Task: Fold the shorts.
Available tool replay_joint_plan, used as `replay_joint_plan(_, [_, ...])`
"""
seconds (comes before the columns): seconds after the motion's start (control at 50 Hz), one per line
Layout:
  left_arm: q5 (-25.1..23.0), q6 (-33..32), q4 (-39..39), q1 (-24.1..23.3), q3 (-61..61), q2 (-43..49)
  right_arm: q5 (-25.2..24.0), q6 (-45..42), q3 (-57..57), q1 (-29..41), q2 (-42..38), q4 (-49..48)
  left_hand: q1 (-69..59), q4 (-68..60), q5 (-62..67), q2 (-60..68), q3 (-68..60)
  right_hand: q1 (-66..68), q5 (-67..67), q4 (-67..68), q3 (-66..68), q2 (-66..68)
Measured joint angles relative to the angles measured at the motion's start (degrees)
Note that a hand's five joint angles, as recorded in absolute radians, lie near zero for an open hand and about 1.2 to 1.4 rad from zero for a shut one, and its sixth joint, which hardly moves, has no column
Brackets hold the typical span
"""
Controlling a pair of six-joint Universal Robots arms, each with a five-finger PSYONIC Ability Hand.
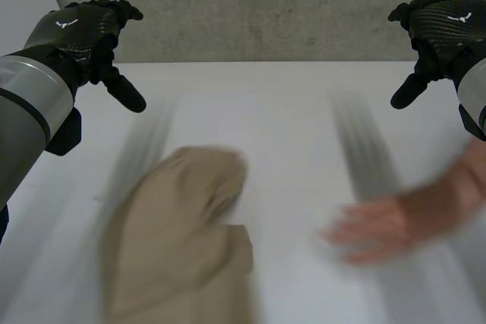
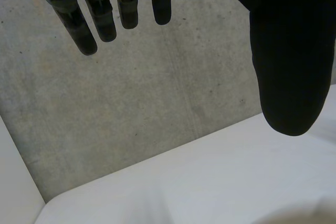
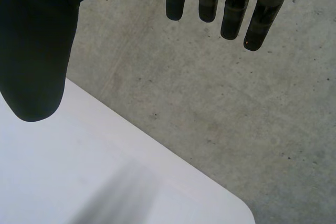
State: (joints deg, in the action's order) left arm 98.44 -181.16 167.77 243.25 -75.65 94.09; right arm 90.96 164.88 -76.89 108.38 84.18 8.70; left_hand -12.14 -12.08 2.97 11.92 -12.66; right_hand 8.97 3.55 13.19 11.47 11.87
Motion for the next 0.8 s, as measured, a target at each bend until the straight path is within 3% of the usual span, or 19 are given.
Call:
replay_joint_plan(0.36, [-0.25, -1.65, -0.21, 0.3, 0.12, 3.18, -2.12, -0.89, -0.68, 0.12, -0.42, -0.02, 0.0, 0.0, 0.0, 0.0, 0.0, 0.0, 0.0, 0.0, 0.0, 0.0])
replay_joint_plan(0.5, [-1.64, -9.53, -4.9, 0.28, -3.69, 4.81, -5.01, -4.33, -2.03, -0.02, -1.04, 0.04, 0.0, -0.03, 0.0, 0.0, 0.0, 0.0, 0.0, 0.0, 0.0, 0.0])
replay_joint_plan(0.7, [-5.95, -20.33, -9.06, -0.75, -14.76, 4.75, -5.47, -8.14, -4.76, -0.49, -2.89, -0.11, -0.49, -0.36, 0.27, 0.38, -0.32, 0.0, 0.0, 0.0, 0.0, 0.0])
replay_joint_plan(0.76, [-6.15, -21.04, -8.93, -1.35, -17.01, 5.64, -5.43, -8.29, -5.59, -0.61, -3.52, -0.33, -5.34, -4.61, 3.77, 4.58, -3.95, 0.0, 0.0, 0.0, 0.0, 0.0])
replay_joint_plan(0.8, [-6.15, -21.16, -8.55, -1.73, -17.64, 6.95, -5.42, -8.31, -6.01, -0.66, -3.79, -0.51, -20.7, -18.36, 17.31, 19.19, -18.35, 0.0, 0.0, 0.0, 0.0, 0.0])
